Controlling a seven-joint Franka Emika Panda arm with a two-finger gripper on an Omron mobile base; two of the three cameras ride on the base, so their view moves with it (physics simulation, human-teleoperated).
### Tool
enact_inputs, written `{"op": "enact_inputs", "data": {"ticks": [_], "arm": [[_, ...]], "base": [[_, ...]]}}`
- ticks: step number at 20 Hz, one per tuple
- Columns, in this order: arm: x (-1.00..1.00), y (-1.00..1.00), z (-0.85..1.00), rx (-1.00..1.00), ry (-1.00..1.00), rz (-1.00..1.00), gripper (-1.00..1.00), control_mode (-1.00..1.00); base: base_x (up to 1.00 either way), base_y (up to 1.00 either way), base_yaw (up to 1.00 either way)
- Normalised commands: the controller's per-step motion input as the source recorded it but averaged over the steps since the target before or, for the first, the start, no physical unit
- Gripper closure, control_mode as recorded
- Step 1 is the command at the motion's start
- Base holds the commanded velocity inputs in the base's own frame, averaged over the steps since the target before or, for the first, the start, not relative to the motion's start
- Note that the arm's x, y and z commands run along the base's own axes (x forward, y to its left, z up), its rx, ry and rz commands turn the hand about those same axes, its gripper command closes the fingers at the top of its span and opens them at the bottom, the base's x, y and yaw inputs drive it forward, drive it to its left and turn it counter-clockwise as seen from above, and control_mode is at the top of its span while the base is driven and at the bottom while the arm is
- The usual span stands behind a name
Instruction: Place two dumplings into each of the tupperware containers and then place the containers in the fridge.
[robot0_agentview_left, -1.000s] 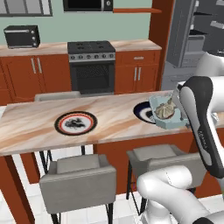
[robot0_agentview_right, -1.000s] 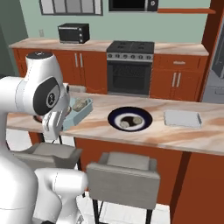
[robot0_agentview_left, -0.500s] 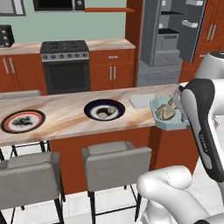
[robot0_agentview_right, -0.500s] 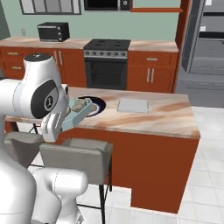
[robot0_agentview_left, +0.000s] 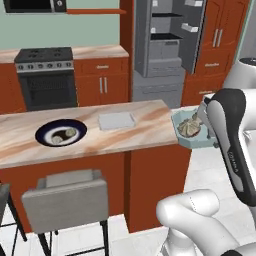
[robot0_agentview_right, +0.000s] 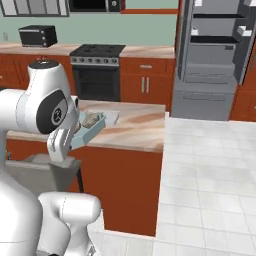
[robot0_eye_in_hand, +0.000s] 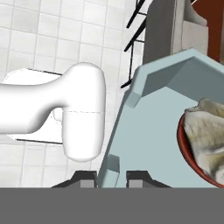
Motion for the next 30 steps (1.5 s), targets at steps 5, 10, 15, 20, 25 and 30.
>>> {"op": "enact_inputs", "data": {"ticks": [5, 10, 15, 20, 25, 30], "arm": [[0.0, 0.0, 0.0, 0.0, 0.0, 0.0, 1.0, 1.0], [0.0, 0.0, 0.0, 0.0, 0.0, 0.0, 1.0, 1.0], [0.0, 0.0, 0.0, 0.0, 0.0, 0.0, 1.0, 1.0], [0.0, 0.0, 0.0, 0.0, 0.0, 0.0, 1.0, 1.0], [0.0, 0.0, 0.0, 0.0, 0.0, 0.0, 1.0, 1.0], [0.0, 0.0, 0.0, 0.0, 0.0, 0.0, 1.0, 1.0]], "base": [[0.5, -1.0, 0.0], [0.68, -1.0, 0.0], [0.99, -1.0, 0.0], [1.0, -1.0, 0.03], [1.0, -0.91, 0.06], [1.0, -0.18, 0.12]]}}
